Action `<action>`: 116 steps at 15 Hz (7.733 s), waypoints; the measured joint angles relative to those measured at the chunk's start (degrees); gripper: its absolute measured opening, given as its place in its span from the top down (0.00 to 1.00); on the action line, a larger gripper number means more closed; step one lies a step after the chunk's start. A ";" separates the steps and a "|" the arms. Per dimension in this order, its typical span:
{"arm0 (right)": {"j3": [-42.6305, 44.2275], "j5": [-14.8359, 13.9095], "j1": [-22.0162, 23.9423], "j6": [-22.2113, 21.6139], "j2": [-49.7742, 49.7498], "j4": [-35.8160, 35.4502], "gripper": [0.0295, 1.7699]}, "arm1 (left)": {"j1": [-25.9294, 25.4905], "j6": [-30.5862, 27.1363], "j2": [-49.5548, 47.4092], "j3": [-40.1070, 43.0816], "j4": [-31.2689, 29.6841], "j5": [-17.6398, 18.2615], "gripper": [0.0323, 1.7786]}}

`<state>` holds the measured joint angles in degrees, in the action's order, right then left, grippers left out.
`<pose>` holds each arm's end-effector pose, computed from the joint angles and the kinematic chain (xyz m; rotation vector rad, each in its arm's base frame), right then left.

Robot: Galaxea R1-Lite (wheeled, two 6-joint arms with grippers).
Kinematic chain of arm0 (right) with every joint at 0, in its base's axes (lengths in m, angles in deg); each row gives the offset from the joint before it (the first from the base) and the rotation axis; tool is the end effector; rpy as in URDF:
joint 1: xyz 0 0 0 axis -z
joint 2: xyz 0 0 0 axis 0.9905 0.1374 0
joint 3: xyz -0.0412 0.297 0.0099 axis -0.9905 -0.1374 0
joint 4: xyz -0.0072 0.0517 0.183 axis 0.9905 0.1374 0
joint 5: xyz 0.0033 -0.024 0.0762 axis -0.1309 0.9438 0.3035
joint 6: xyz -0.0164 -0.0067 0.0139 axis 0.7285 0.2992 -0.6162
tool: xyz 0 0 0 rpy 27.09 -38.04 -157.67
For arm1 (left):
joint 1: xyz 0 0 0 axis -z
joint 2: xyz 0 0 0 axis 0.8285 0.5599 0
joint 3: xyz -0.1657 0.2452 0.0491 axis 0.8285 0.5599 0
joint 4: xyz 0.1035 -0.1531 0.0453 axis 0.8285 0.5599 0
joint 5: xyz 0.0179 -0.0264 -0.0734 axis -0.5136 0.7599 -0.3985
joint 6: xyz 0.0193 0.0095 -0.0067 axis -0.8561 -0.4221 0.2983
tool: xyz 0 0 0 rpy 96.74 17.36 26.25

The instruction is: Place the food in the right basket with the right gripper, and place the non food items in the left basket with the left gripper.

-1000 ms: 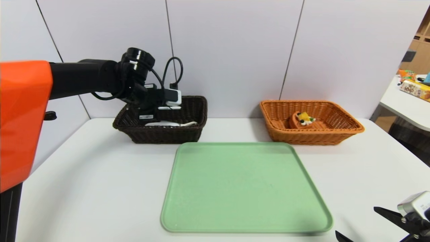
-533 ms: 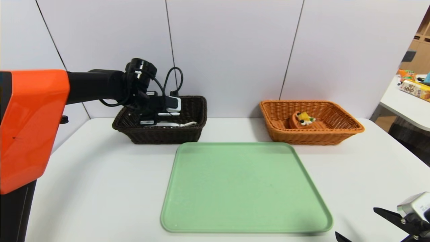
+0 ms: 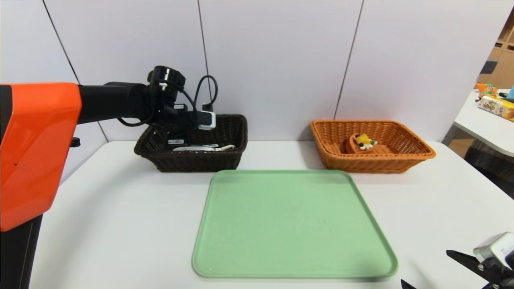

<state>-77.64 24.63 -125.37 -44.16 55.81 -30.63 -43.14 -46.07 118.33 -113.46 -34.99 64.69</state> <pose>0.0757 0.0581 0.1148 -0.2334 0.4517 0.2942 0.4434 -0.0982 0.2059 1.4084 0.4590 -0.5211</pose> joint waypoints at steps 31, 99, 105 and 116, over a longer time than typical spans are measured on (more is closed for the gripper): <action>1.73 -0.96 3.00 7.41 -4.79 -0.02 0.04 | 12.73 58.39 -57.70 32.85 0.94 -14.03 0.05; -6.78 25.15 43.26 4.71 -57.42 20.35 0.04 | -12.89 78.25 -127.78 113.29 -21.91 6.23 0.05; -6.75 25.00 43.34 3.25 -57.71 20.47 0.04 | -12.91 79.28 -127.76 113.29 -22.06 6.19 0.05; -6.75 25.00 43.36 3.23 -57.73 20.49 0.04 | -12.95 79.32 -127.76 113.29 -22.09 6.19 0.05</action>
<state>-84.39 49.63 -82.00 -40.93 -1.92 -10.14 -56.08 33.26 -9.42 -0.17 -57.08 70.89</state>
